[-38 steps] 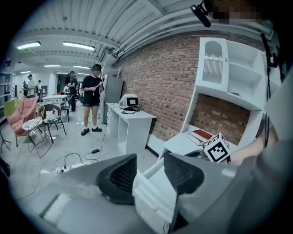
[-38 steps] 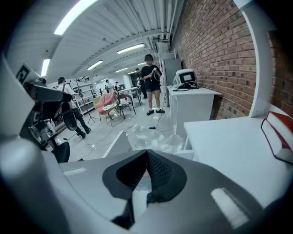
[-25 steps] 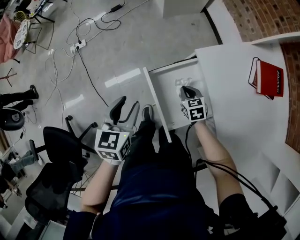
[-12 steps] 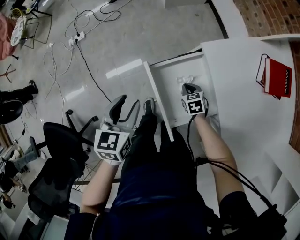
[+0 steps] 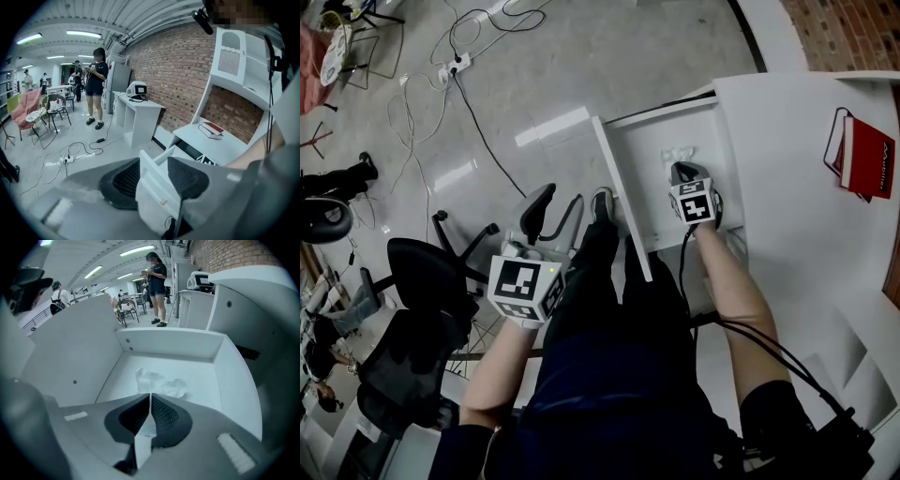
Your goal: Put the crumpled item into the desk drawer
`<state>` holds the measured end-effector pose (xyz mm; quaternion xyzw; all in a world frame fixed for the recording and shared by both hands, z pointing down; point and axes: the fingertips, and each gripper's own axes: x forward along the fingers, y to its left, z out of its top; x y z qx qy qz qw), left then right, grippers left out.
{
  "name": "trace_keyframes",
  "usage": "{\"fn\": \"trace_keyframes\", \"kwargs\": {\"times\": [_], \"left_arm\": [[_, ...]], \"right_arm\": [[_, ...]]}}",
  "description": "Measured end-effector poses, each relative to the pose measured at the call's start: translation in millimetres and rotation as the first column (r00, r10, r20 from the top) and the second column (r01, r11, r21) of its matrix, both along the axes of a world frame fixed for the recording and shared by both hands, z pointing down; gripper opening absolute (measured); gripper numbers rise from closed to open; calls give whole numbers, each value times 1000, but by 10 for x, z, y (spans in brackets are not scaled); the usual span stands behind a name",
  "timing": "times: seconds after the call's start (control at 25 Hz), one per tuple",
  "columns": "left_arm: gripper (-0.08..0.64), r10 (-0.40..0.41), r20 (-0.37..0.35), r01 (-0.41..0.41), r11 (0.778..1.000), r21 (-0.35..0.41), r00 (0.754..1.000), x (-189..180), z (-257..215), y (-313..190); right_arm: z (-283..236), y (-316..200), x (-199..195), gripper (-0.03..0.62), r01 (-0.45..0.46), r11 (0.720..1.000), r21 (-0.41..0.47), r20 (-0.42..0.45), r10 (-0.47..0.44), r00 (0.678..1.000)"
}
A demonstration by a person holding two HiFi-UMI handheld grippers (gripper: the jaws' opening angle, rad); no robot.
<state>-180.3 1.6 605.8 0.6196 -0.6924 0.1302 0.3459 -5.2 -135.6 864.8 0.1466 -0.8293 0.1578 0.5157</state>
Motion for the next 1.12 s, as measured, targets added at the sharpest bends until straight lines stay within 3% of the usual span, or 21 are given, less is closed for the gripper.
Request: {"fn": "trace_keyframes", "kwargs": {"times": [0.2, 0.44, 0.68, 0.92, 1.12], "left_arm": [[193, 3, 2, -3, 1000, 10, 1000, -17, -9, -53], [193, 31, 29, -32, 999, 37, 999, -17, -120, -216], [193, 42, 71, -49, 993, 104, 997, -91, -450, -450], [192, 63, 126, -86, 978, 189, 990, -31, -835, -672], [192, 77, 144, -111, 962, 248, 987, 112, -1140, -735]], "right_arm": [[-57, 20, -25, 75, -18, 1000, 0, 19, 18, 1000], [-334, 81, -4, 71, 5, 1000, 25, 61, -7, 998], [-967, 0, -65, 61, -63, 995, 74, 177, 49, 983], [-1925, -136, -104, 55, -136, 982, 135, 353, 80, 932], [-2781, -307, -57, 51, -234, 952, 196, 487, 113, 866]]}}
